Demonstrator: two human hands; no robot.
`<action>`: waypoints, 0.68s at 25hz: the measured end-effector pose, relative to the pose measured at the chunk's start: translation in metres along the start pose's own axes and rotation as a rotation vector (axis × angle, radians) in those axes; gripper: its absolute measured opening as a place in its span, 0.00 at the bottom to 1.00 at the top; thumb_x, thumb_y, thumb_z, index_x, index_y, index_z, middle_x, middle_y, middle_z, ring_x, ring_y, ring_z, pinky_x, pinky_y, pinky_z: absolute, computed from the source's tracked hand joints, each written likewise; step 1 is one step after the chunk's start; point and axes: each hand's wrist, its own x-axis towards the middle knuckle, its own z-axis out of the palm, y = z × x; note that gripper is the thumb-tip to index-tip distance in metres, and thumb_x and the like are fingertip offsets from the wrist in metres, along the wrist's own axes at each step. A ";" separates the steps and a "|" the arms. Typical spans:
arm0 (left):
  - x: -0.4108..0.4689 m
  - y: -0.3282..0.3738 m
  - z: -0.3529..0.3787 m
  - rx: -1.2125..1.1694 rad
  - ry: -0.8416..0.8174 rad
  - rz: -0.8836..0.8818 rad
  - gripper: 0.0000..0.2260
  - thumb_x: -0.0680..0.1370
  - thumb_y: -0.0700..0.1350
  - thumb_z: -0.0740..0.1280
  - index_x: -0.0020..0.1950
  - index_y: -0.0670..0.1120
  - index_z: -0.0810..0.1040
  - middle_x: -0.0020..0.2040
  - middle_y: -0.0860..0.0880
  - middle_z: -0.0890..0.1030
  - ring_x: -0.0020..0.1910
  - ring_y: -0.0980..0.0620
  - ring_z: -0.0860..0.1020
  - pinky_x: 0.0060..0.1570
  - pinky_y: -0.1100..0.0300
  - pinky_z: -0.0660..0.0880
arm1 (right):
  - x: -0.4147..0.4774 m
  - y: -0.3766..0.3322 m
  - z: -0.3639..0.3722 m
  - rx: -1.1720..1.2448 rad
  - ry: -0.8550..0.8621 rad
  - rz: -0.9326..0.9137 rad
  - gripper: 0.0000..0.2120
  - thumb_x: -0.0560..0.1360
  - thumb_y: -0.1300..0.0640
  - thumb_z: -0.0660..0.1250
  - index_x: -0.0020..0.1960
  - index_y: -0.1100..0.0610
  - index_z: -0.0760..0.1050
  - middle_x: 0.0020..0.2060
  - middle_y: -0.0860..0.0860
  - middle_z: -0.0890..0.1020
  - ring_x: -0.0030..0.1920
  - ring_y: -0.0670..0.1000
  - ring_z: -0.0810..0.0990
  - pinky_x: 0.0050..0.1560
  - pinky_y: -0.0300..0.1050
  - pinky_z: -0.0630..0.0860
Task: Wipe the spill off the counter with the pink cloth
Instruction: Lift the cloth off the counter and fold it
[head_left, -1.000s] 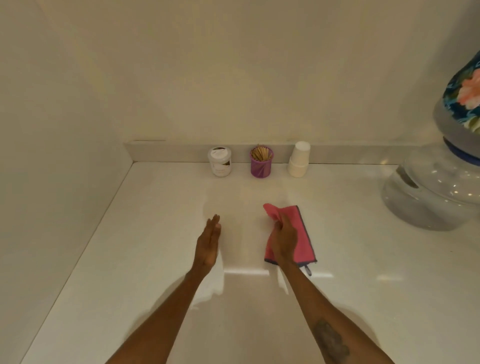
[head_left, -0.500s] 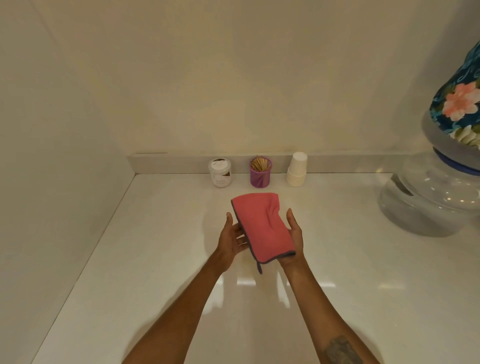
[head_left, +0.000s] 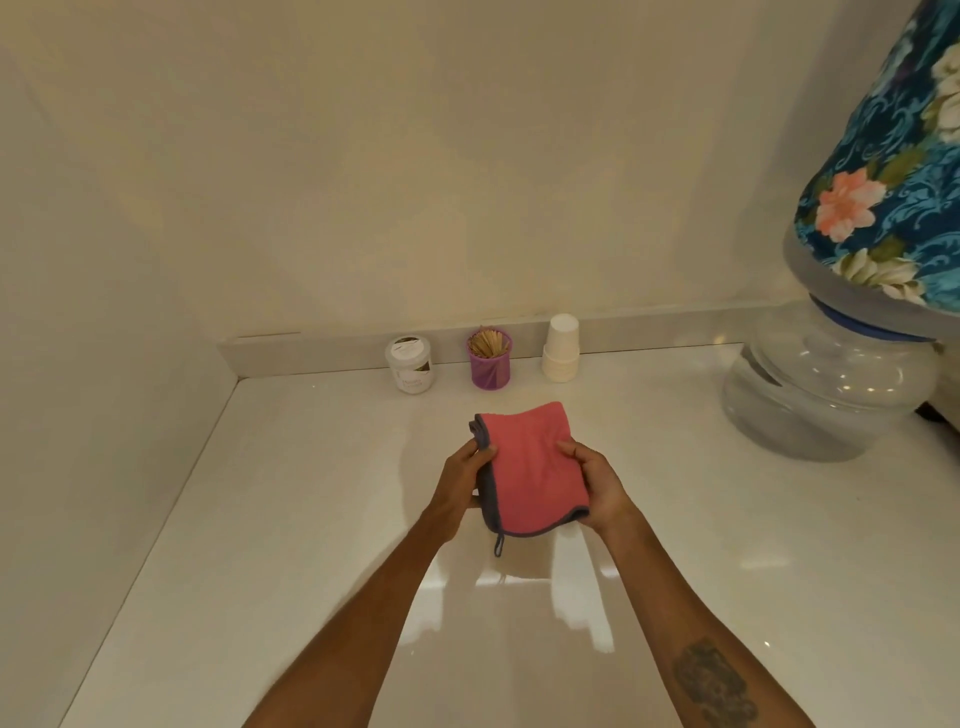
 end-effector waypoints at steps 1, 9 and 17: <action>0.005 0.004 0.010 0.047 -0.001 0.021 0.10 0.82 0.49 0.66 0.63 0.55 0.77 0.55 0.52 0.83 0.51 0.52 0.81 0.41 0.53 0.80 | 0.001 -0.010 -0.008 -0.005 0.009 -0.003 0.16 0.76 0.57 0.68 0.63 0.57 0.79 0.47 0.60 0.88 0.45 0.63 0.87 0.41 0.57 0.84; 0.039 0.017 0.121 0.515 0.013 0.251 0.16 0.83 0.49 0.64 0.67 0.41 0.76 0.57 0.37 0.84 0.57 0.38 0.82 0.62 0.41 0.77 | 0.004 -0.097 -0.091 -0.192 0.217 -0.167 0.22 0.80 0.63 0.66 0.74 0.59 0.72 0.62 0.59 0.81 0.60 0.61 0.80 0.60 0.58 0.78; 0.076 0.019 0.220 0.537 -0.174 0.184 0.19 0.84 0.48 0.63 0.71 0.40 0.72 0.59 0.33 0.82 0.60 0.33 0.80 0.61 0.34 0.77 | 0.009 -0.159 -0.160 -0.568 0.599 -0.335 0.24 0.76 0.70 0.61 0.70 0.59 0.77 0.65 0.56 0.80 0.55 0.55 0.76 0.56 0.48 0.74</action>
